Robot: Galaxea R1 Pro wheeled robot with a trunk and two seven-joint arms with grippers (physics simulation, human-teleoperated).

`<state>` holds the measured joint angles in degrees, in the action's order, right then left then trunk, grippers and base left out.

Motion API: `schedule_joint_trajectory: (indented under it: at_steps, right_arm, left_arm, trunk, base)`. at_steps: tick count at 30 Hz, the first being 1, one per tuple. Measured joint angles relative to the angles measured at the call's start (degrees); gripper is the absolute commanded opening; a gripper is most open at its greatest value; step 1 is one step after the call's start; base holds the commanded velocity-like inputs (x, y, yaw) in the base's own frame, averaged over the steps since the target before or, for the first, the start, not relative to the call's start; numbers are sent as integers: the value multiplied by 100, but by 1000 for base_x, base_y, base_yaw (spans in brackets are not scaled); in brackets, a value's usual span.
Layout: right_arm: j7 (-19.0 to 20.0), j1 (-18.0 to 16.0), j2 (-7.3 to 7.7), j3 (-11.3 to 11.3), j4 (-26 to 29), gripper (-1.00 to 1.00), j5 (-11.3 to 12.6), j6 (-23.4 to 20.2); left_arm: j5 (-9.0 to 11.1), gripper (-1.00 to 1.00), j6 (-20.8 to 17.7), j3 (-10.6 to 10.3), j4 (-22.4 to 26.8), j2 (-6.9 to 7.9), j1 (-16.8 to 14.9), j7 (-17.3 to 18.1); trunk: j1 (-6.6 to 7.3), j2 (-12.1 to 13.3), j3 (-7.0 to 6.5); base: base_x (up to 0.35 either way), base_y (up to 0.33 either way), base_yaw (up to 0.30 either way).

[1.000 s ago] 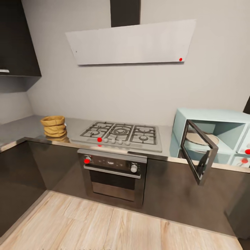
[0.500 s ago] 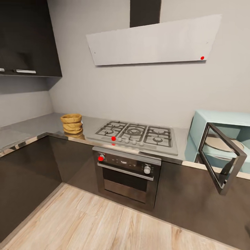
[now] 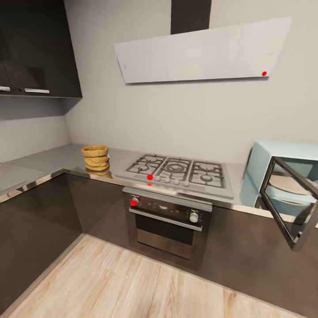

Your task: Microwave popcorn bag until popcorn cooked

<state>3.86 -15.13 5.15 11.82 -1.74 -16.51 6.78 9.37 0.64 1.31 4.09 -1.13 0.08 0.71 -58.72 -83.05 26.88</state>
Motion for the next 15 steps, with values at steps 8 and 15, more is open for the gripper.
schedule_joint_trajectory:
  at_steps: [8,15]
  right_arm:
    - [7,0,0,0,0,100,-1,-8]
    - [13,0,0,-7,0,100,-6,-15]
  left_arm:
    - [-2,100,0,-2,0,0,0,0]
    - [6,100,0,-1,0,9,0,0]
  trunk:
    - [1,0,0]
    - [2,0,0]
  base:
    - [184,257,0]
    - [241,40,0]
